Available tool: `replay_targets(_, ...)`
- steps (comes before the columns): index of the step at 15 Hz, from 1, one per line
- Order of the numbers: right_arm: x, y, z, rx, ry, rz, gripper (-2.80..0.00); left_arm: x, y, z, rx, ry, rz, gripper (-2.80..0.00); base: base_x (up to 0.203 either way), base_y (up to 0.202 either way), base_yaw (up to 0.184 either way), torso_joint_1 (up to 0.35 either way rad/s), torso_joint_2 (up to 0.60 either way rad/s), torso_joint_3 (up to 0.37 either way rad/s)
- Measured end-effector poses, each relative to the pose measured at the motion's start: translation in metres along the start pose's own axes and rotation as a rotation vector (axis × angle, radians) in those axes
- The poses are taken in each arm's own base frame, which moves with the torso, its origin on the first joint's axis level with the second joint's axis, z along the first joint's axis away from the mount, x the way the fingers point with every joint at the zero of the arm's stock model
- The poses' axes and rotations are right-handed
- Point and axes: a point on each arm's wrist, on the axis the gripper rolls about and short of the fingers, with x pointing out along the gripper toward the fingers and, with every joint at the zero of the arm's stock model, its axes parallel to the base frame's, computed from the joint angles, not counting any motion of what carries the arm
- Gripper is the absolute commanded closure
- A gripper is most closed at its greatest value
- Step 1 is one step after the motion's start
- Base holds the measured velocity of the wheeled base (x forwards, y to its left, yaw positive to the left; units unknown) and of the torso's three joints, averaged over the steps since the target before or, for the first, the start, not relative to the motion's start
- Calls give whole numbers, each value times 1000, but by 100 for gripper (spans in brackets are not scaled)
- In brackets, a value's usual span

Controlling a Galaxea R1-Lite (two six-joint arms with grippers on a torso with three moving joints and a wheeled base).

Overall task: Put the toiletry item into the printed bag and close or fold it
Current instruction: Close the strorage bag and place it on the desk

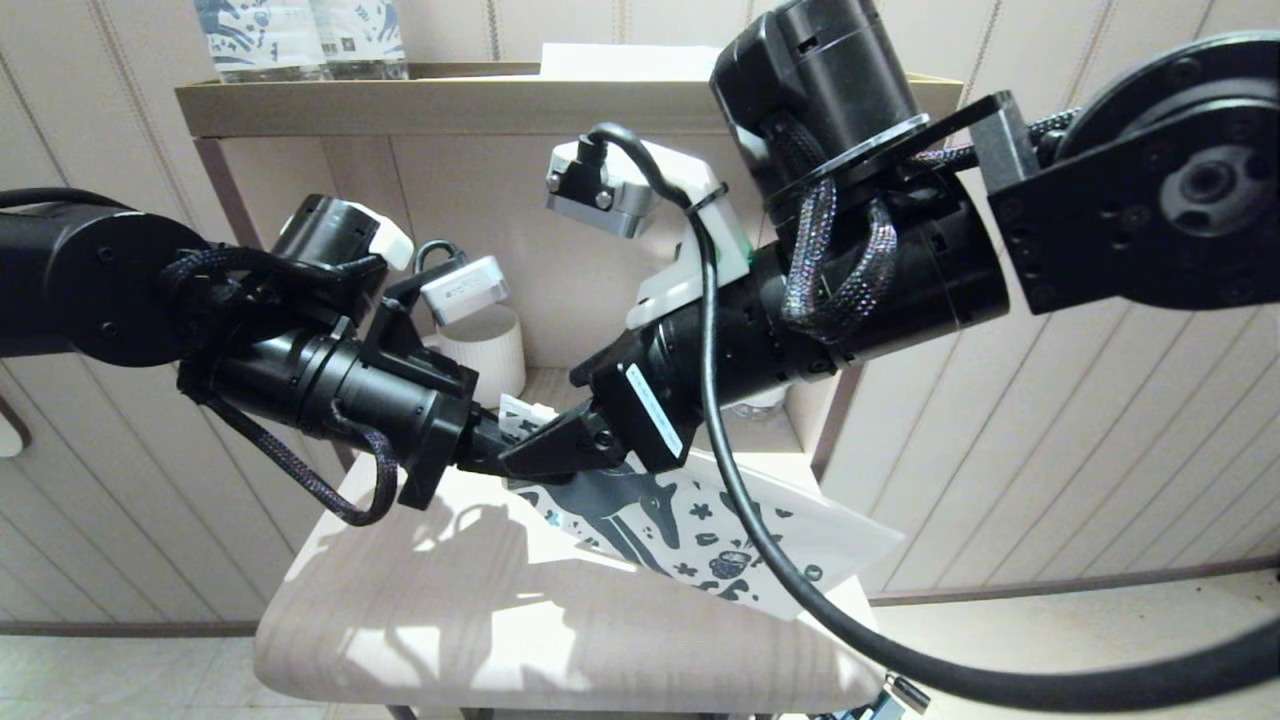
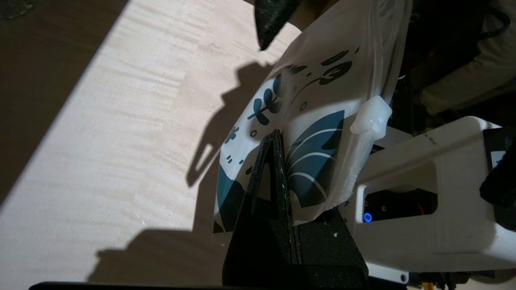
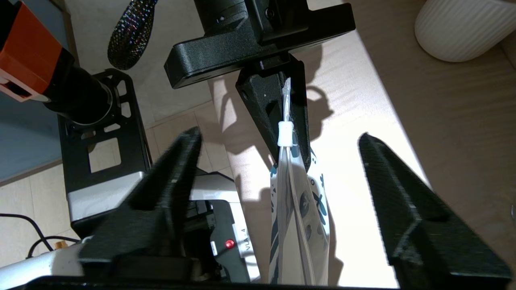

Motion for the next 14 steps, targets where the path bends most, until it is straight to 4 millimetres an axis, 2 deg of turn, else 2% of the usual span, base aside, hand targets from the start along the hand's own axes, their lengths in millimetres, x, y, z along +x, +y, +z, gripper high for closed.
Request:
replay_targets(7,1,1,-2,11,-3,85,0,1,1,-2,-5,5,-2,0,0,0,0,0,0,0)
replay_targets(14,-1,-2,-1,13,-6,58,0,2,3,-5,-5,-12,-20,0,0,0,0,0,0,0)
